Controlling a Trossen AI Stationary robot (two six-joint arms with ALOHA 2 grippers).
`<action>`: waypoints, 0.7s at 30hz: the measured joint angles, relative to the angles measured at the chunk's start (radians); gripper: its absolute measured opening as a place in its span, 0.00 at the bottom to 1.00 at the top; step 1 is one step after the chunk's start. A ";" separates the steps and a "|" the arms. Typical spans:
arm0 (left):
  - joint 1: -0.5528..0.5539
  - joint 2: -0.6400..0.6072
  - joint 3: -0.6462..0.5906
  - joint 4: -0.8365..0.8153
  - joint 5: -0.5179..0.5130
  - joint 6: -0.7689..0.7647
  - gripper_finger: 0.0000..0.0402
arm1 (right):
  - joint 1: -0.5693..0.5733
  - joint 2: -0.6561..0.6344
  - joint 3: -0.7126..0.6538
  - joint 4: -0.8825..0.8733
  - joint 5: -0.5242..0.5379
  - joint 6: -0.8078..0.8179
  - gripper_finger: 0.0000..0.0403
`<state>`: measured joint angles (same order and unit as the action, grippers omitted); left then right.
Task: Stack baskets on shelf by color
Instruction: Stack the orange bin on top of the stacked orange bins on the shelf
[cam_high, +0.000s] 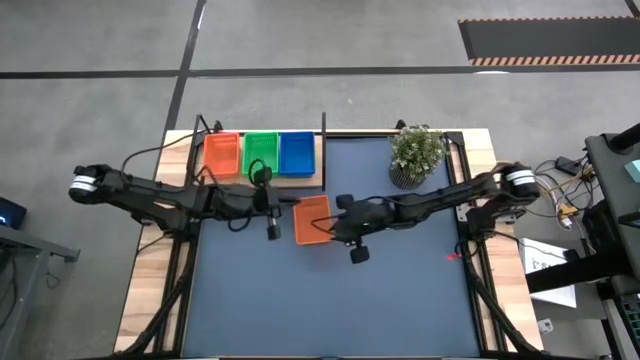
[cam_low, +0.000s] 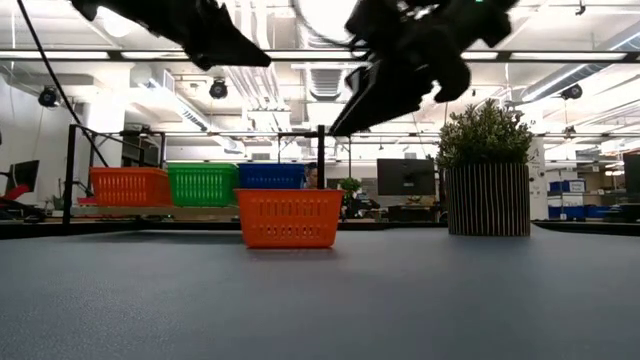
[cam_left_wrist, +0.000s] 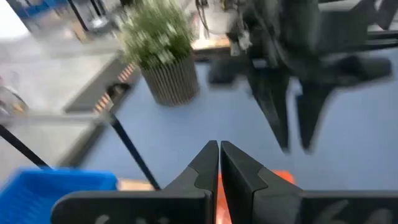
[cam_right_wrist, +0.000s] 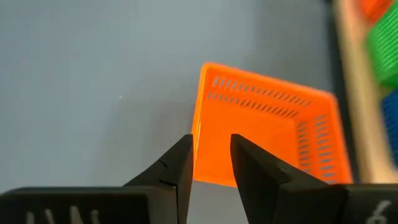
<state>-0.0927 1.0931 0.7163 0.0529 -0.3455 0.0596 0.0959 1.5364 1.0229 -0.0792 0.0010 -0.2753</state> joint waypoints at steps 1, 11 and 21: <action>-0.012 0.005 -0.008 -0.007 0.000 -0.030 0.00 | 0.000 -0.029 -0.032 0.037 0.000 -0.012 0.24; -0.137 0.193 0.038 0.043 0.004 -0.185 0.00 | 0.000 -0.307 -0.255 0.256 0.032 -0.148 0.16; -0.161 0.411 0.254 -0.210 0.087 -0.263 0.00 | -0.021 -0.407 -0.355 0.364 0.081 -0.214 0.11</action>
<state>-0.2535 1.5040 0.9707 -0.1572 -0.2590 -0.2030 0.0752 1.1298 0.6680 0.2851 0.0818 -0.4893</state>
